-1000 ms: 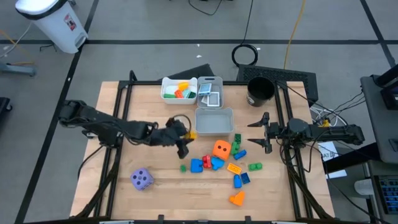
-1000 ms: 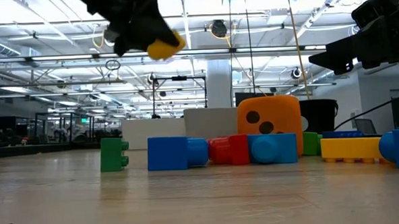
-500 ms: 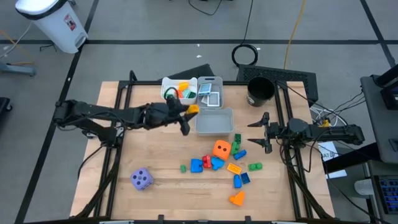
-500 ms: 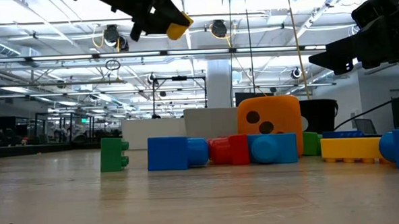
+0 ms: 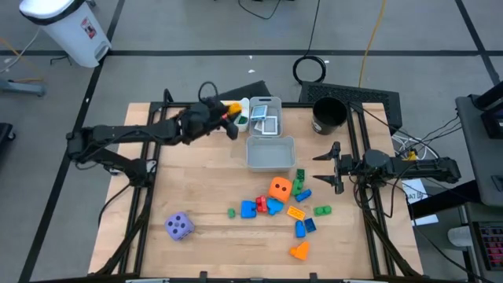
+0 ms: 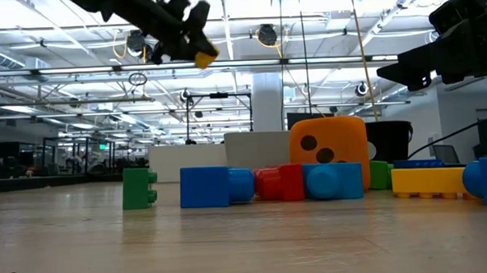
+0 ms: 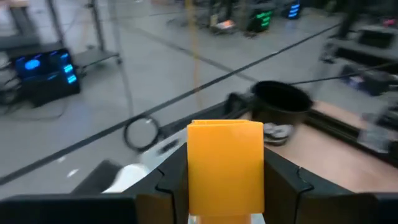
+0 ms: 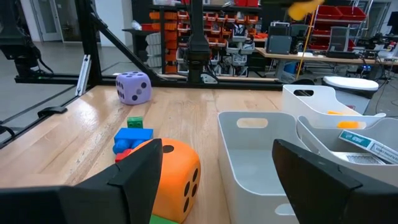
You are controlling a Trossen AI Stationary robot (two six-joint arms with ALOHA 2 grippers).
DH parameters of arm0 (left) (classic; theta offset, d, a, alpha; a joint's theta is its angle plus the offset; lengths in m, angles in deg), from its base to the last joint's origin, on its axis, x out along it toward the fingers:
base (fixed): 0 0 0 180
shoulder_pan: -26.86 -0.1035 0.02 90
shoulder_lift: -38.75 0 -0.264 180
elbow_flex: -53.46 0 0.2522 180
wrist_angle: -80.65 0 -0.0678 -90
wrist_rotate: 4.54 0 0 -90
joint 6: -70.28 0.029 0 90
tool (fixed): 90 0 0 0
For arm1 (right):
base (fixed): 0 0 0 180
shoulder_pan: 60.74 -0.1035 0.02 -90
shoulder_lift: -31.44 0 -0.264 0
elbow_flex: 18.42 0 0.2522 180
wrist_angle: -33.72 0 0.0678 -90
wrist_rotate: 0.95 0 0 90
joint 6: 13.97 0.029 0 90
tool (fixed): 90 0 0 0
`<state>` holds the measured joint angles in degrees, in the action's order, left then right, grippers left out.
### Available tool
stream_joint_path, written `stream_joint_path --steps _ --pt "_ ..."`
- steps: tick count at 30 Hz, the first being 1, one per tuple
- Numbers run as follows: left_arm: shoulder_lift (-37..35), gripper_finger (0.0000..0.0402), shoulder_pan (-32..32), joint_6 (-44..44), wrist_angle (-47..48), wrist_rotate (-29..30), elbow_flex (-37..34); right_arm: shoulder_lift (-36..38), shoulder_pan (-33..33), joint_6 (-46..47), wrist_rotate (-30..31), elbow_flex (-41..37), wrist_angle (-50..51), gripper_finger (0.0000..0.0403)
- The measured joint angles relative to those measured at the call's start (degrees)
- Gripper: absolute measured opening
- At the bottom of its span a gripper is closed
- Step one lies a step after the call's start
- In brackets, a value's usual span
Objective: Pick & Place Toys
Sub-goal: Put the yellow game piece into the white bin
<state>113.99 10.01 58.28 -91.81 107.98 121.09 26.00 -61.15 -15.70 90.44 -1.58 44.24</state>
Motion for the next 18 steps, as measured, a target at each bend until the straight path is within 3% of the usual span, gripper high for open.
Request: stream_joint_path --steps 10,18 --pt "0.97 0.0143 -9.53 -6.60 8.85 0.00 0.00 0.02 -0.02 0.00 0.00 0.00 0.00 0.0279" --pt "8.66 0.0143 -13.68 -13.24 9.60 -0.17 0.00 0.02 -0.02 0.00 0.00 -0.02 0.00 0.0279"
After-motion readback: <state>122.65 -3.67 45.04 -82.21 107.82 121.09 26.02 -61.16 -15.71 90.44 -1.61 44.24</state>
